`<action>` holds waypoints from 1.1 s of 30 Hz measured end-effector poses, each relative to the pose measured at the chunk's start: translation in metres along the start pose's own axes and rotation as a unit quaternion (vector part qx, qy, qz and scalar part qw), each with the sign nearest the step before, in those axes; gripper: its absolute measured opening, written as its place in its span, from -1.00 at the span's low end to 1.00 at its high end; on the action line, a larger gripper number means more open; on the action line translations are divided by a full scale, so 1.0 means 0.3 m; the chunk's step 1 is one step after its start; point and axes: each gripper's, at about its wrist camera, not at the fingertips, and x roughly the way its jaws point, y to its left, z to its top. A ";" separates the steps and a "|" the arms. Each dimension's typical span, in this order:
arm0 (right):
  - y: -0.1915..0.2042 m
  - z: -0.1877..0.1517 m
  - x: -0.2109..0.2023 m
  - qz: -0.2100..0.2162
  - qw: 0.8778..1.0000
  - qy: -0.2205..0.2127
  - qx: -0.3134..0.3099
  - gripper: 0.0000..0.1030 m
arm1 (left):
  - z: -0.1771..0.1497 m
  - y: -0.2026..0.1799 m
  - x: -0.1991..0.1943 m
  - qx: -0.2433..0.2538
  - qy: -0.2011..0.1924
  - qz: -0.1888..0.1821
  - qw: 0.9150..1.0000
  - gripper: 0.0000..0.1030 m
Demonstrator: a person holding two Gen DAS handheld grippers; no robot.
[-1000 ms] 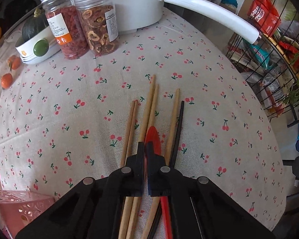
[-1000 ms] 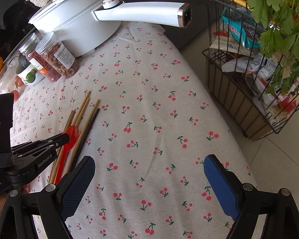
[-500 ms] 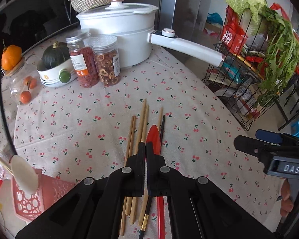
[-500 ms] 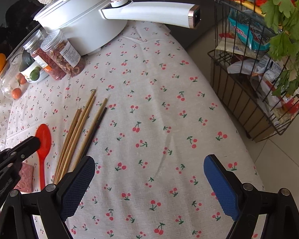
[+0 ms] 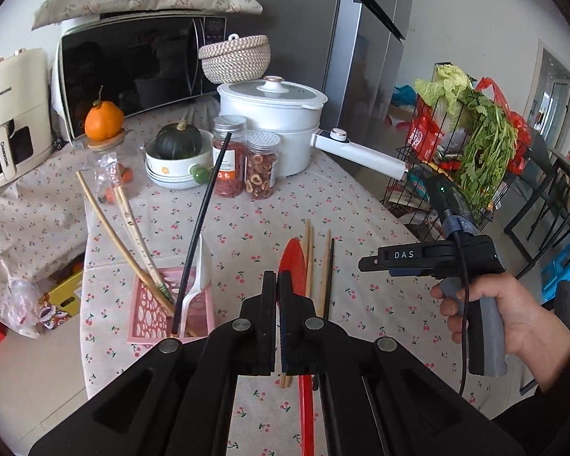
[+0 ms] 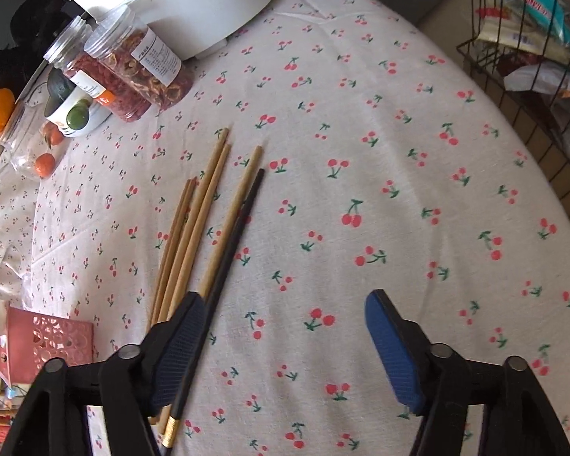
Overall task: Organize utensils
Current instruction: 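Lift the red spoon toward the basket with the left tool while the right tool lifts another black chopstick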
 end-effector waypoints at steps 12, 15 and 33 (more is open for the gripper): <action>0.146 0.022 0.145 -0.075 0.997 0.008 -0.036 -0.54 | -0.002 0.140 -0.064 -0.049 -0.015 -0.024 0.998 -1.00; 0.165 0.026 0.152 -0.103 0.994 0.019 -0.026 -0.61 | -0.007 0.163 -0.079 -0.057 -0.016 -0.024 0.998 -1.00; 0.194 0.016 0.125 -0.091 0.995 0.007 -0.052 -0.91 | 0.012 0.243 -0.170 -0.074 -0.092 0.022 0.993 -1.00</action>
